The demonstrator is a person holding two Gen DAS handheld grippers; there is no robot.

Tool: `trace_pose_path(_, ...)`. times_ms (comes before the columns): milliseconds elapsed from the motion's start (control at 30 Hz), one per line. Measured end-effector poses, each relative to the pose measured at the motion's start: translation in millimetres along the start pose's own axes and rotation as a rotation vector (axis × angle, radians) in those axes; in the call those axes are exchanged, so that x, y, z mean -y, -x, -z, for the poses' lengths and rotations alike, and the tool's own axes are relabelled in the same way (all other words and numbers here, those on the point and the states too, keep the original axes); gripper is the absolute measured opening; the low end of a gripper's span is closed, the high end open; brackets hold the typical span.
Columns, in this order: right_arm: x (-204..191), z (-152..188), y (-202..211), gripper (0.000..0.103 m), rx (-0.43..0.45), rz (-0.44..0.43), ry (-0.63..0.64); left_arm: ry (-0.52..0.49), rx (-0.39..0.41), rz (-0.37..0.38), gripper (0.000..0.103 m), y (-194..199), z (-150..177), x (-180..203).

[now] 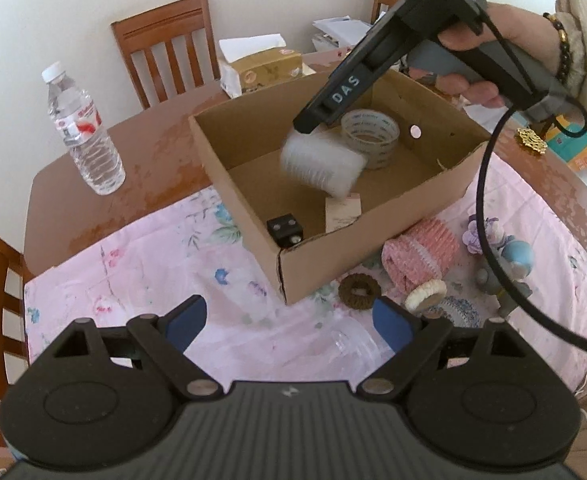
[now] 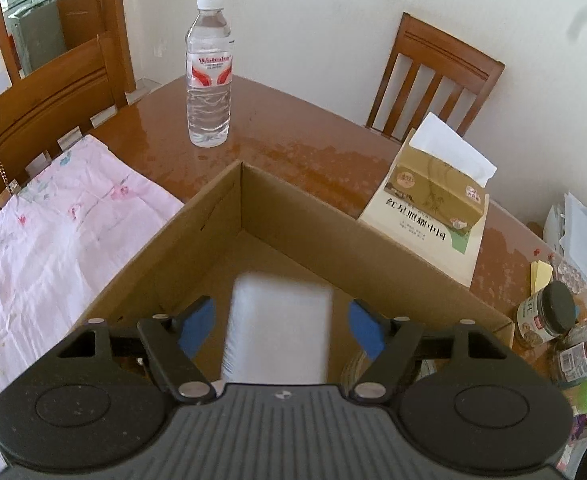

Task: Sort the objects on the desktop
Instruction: 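Lower the white plastic box into the cardboard box and open the right tool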

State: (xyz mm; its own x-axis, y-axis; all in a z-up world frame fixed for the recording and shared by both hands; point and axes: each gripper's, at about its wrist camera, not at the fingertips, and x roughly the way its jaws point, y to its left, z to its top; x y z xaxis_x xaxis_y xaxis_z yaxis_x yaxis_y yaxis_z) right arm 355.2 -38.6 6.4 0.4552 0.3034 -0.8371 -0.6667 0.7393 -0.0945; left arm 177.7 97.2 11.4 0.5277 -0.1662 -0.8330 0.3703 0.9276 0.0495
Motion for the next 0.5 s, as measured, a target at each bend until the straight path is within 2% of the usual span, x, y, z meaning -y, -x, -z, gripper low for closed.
trace_pose_path(500,-3,30,22,0.083,0.016,0.003,-0.010,0.092,-0.023,-0.016,0.093,-9,22,-7)
